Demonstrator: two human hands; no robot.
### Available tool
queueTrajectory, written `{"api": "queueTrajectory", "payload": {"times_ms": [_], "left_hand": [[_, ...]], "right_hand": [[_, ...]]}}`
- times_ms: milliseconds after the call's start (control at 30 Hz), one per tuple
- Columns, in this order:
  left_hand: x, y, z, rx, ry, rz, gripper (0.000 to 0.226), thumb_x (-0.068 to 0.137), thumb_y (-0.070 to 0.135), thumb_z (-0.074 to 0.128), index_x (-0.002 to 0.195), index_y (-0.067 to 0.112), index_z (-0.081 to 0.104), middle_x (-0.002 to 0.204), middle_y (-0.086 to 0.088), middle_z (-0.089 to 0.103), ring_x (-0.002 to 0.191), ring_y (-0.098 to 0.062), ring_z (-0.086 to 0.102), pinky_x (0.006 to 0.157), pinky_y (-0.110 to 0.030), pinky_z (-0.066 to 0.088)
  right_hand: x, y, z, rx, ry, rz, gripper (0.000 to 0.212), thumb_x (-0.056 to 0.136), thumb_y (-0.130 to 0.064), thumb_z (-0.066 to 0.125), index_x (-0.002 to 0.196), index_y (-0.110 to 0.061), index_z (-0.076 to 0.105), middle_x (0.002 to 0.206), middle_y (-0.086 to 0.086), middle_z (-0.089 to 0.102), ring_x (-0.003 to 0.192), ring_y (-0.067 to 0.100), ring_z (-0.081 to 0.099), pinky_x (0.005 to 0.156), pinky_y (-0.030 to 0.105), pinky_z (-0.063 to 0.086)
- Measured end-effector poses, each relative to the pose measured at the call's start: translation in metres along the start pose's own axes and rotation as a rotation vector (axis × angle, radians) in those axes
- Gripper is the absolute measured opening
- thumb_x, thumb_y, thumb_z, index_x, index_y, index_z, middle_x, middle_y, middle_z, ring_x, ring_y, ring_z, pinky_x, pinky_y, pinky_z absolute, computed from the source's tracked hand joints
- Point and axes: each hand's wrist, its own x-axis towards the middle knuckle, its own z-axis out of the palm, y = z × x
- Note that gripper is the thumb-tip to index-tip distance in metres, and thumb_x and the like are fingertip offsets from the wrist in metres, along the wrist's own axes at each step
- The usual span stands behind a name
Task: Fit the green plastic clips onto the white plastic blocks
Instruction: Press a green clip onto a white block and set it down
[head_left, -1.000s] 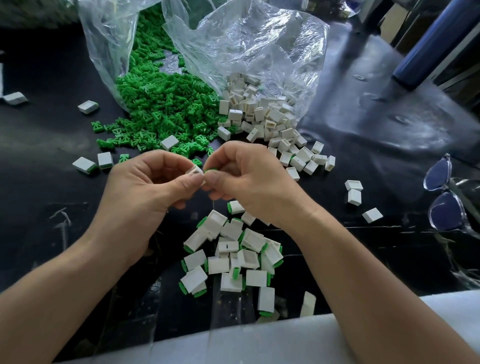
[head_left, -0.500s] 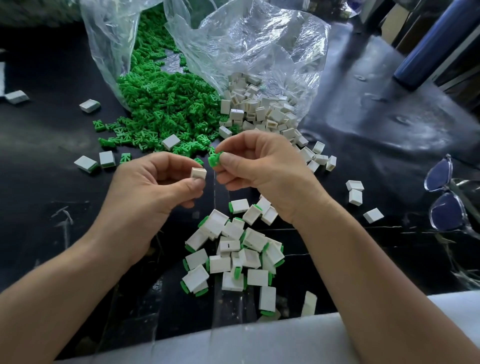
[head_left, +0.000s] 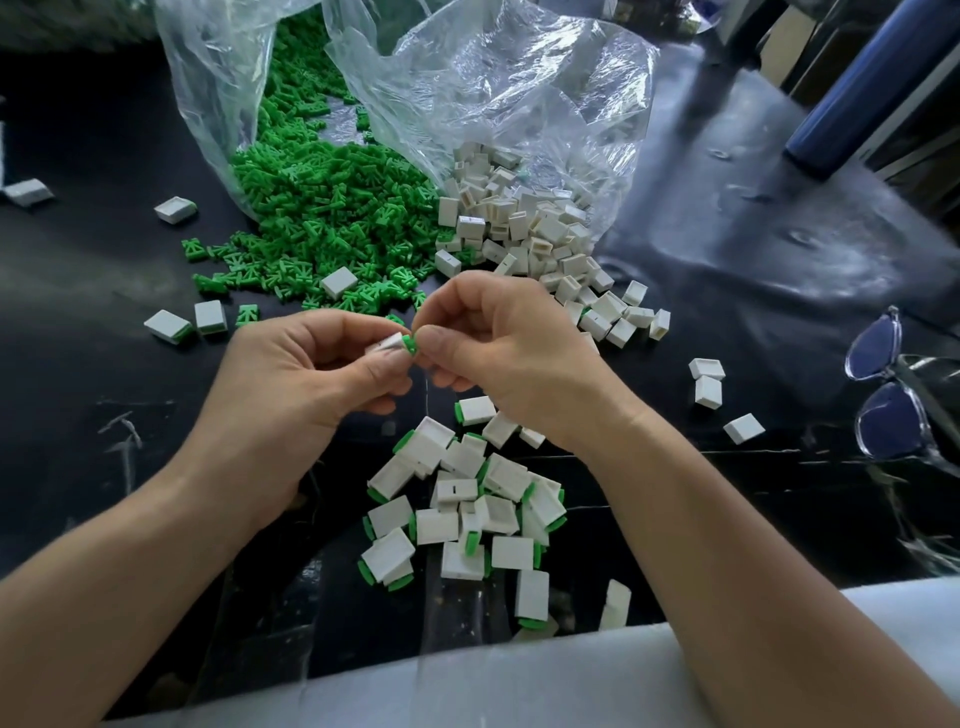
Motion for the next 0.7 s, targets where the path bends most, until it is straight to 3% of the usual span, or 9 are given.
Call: {"api": "queueTrajectory", "payload": {"times_ms": [200,300,433,567,700], "left_hand": [[-0.001,0.001,0.0,0.02,-0.003,0.004,0.018,0.062,0.018,0.068,0.079,0.011,0.069,0.061,0.0,0.069,0.053,-0.005,0.063,0.048,-0.013,0.048],[0.0,0.001,-0.001,0.008,-0.003,-0.004,0.017,0.06,0.019,0.068,0.076,0.013,0.069,0.062,-0.002,0.07,0.054,-0.007,0.065,0.049,-0.014,0.05],[0.0,0.001,-0.002,-0.012,-0.009,-0.04,0.014,0.057,0.022,0.069,0.07,0.015,0.07,0.064,-0.008,0.071,0.054,-0.013,0.067,0.048,-0.018,0.052],[-0.001,0.002,-0.002,0.013,-0.034,-0.045,0.014,0.057,0.019,0.068,0.069,0.013,0.07,0.064,-0.009,0.071,0.051,-0.014,0.066,0.045,-0.017,0.051],[-0.003,0.004,-0.003,0.064,-0.06,-0.012,0.015,0.059,0.017,0.068,0.071,0.01,0.069,0.06,-0.008,0.069,0.047,-0.012,0.064,0.042,-0.015,0.048]], "right_hand": [[0.0,0.001,0.0,-0.037,-0.001,0.015,0.023,0.089,-0.009,0.058,0.073,-0.025,0.054,0.066,-0.003,0.06,0.059,0.009,0.059,0.066,0.03,0.054],[0.0,0.0,0.001,-0.182,0.011,0.009,0.025,0.09,-0.016,0.056,0.068,-0.028,0.053,0.062,-0.006,0.06,0.062,0.014,0.06,0.071,0.039,0.055],[-0.002,-0.003,0.001,-0.283,0.002,-0.008,0.029,0.09,-0.02,0.056,0.065,-0.03,0.048,0.06,-0.009,0.056,0.064,0.011,0.056,0.074,0.039,0.052],[-0.004,-0.006,0.001,-0.367,-0.038,-0.049,0.017,0.091,-0.019,0.055,0.073,-0.02,0.053,0.063,-0.009,0.05,0.068,0.015,0.051,0.069,0.033,0.045],[-0.008,-0.01,0.0,-0.46,-0.068,-0.111,0.016,0.091,-0.017,0.054,0.075,-0.019,0.05,0.059,-0.011,0.043,0.058,0.008,0.04,0.058,0.028,0.032]]}}
